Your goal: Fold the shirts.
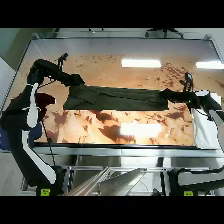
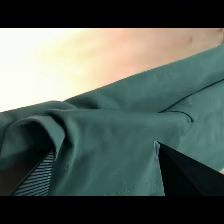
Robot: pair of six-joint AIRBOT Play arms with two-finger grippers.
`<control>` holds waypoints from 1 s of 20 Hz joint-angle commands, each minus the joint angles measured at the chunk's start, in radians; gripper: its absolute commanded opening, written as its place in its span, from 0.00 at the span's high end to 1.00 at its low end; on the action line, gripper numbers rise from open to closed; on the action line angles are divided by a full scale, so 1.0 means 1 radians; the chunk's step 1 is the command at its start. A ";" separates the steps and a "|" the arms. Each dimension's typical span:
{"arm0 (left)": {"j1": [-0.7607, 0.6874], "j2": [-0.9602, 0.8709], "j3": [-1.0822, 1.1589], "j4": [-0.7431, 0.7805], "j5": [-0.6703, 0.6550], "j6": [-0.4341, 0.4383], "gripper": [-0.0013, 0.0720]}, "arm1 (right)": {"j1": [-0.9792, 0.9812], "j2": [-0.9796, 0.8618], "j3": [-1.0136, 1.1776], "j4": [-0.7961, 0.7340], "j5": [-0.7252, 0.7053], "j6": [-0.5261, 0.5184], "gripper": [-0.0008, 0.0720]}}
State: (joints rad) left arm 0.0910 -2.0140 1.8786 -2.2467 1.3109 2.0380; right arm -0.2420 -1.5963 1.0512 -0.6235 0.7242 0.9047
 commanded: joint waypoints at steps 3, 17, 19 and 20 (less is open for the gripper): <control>0.050 0.056 0.002 0.001 0.007 -0.053 0.02 | -0.089 -0.054 0.101 -0.092 0.159 0.128 0.26; -0.115 0.083 0.002 -0.008 0.045 -0.095 0.86 | -0.022 -0.220 0.280 0.096 0.571 -0.004 0.96; -0.203 0.077 0.002 -0.007 -0.021 -0.095 0.94 | -0.023 -0.184 0.349 0.156 0.646 0.008 0.96; -0.248 0.066 0.002 -0.006 -0.049 -0.095 0.96 | -0.022 -0.162 0.385 0.162 0.671 0.020 0.96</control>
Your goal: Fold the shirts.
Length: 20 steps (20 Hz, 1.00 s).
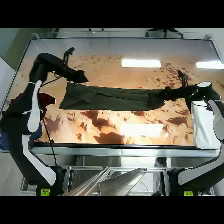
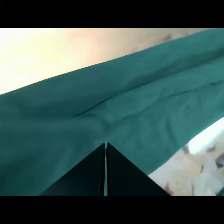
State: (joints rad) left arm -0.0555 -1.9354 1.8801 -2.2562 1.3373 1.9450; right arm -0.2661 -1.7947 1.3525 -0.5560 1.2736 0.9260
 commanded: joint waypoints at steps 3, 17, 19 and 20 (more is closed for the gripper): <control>-0.247 -0.087 0.001 0.002 -0.127 -0.043 0.96 | -0.001 0.088 0.205 0.105 0.216 0.083 0.96; -0.436 -0.249 0.237 -0.185 -0.179 -0.149 0.96 | -0.027 0.101 0.429 0.161 0.435 0.215 0.96; -0.347 -0.130 0.237 -0.198 -0.064 -0.101 0.96 | -0.008 0.101 0.429 0.238 0.415 0.211 0.96; -0.290 -0.061 0.237 -0.198 -0.009 -0.094 0.96 | 0.015 0.101 0.429 0.266 0.401 0.199 0.96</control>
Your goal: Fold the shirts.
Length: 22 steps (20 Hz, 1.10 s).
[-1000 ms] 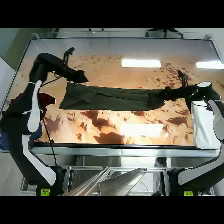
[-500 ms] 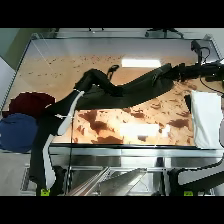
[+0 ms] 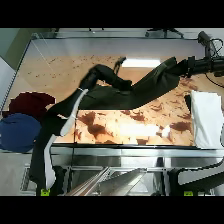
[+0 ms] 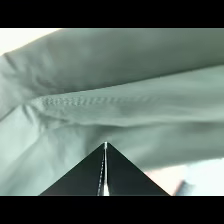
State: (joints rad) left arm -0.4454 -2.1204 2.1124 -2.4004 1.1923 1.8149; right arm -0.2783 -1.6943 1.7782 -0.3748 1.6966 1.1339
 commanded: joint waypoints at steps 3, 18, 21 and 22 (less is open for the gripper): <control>0.297 0.350 0.005 -0.055 0.232 0.035 0.96 | 0.157 -0.005 0.003 0.091 -0.117 -0.012 0.96; 0.674 0.803 -0.525 -0.053 0.272 0.120 0.96 | 0.869 -0.364 0.003 0.083 -1.070 -0.136 0.54; 0.674 0.803 -0.563 -0.053 0.277 0.134 0.96 | 0.694 -0.262 0.003 0.026 -0.772 -0.114 0.62; 0.674 0.803 -0.565 -0.052 0.278 0.134 0.96 | 0.631 -0.224 0.003 -0.023 -0.680 -0.072 0.62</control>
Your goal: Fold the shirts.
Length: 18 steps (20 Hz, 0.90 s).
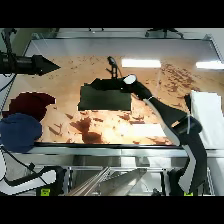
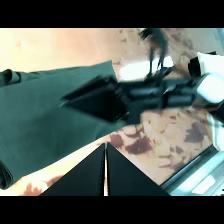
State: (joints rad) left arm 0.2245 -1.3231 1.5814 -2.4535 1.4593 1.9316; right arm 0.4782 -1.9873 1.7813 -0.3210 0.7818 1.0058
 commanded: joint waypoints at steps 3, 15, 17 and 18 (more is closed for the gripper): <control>0.004 0.006 -0.033 0.000 0.011 0.017 0.96 | -0.282 0.150 0.000 -0.333 0.453 0.261 0.60; -0.002 0.006 -0.033 0.000 0.010 0.017 0.96 | -0.259 -0.094 -0.002 -0.594 0.497 0.446 0.18; -0.002 0.006 -0.033 0.000 0.008 0.019 0.96 | -0.224 -0.114 -0.002 -0.546 0.449 0.428 0.30; -0.002 0.006 -0.033 0.000 0.008 0.026 0.96 | -0.208 -0.120 -0.002 -0.514 0.418 0.423 0.30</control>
State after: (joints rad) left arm 0.2237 -1.3182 1.5486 -2.4538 1.4689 1.9495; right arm 0.2260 -2.0689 1.7805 -0.8745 1.2690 1.4406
